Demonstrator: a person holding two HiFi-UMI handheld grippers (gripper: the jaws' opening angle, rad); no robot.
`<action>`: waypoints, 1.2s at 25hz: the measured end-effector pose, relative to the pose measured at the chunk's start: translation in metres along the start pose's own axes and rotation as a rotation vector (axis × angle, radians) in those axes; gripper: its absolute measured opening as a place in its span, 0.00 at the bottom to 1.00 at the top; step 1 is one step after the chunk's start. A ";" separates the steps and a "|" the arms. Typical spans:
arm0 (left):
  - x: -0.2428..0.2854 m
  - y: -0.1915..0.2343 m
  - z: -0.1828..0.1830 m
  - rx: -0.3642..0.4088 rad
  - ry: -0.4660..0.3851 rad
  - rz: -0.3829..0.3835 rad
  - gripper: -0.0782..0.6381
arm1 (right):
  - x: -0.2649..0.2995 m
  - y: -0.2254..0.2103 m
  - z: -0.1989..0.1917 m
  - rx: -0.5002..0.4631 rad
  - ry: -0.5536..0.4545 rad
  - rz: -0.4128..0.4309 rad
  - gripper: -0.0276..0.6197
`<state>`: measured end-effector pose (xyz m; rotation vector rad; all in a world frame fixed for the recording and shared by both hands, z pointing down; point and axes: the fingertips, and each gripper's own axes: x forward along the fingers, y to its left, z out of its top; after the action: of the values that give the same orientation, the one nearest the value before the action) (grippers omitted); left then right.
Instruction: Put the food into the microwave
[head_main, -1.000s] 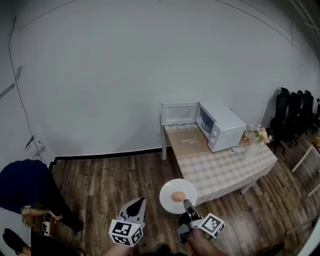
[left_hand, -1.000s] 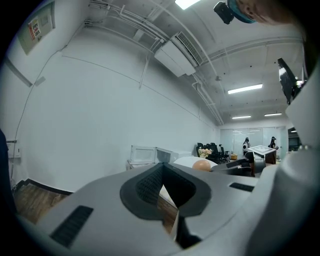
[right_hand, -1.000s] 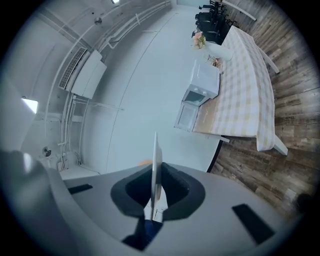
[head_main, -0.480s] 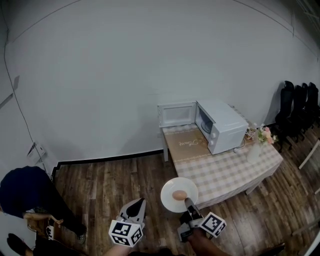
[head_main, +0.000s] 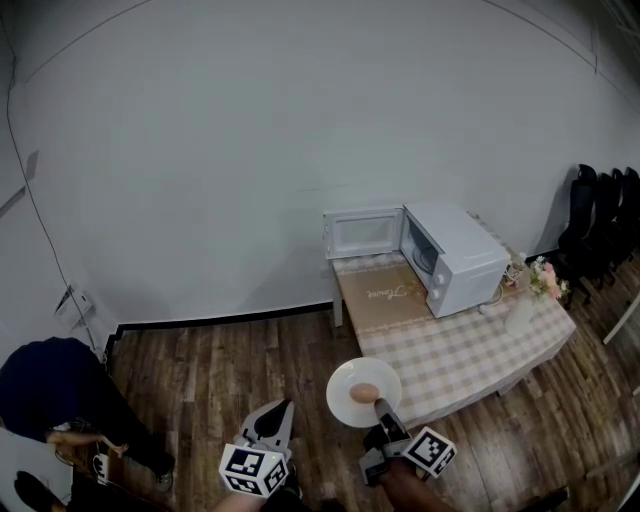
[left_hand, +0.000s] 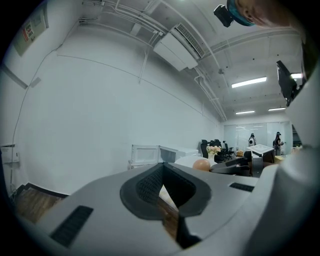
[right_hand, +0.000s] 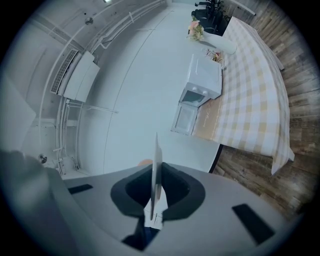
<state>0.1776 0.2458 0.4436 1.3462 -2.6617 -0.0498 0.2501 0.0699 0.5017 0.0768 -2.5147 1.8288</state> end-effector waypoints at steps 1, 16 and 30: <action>0.004 0.006 0.001 0.000 -0.005 -0.001 0.12 | 0.006 -0.001 0.000 -0.005 -0.002 -0.005 0.08; 0.078 0.097 0.023 -0.029 -0.043 -0.062 0.12 | 0.109 0.014 -0.001 -0.071 -0.040 -0.019 0.08; 0.133 0.185 0.046 -0.044 -0.045 -0.112 0.12 | 0.208 0.034 -0.015 -0.062 -0.070 -0.007 0.08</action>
<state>-0.0545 0.2471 0.4332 1.4963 -2.6023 -0.1533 0.0401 0.0904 0.4857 0.1509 -2.6117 1.7744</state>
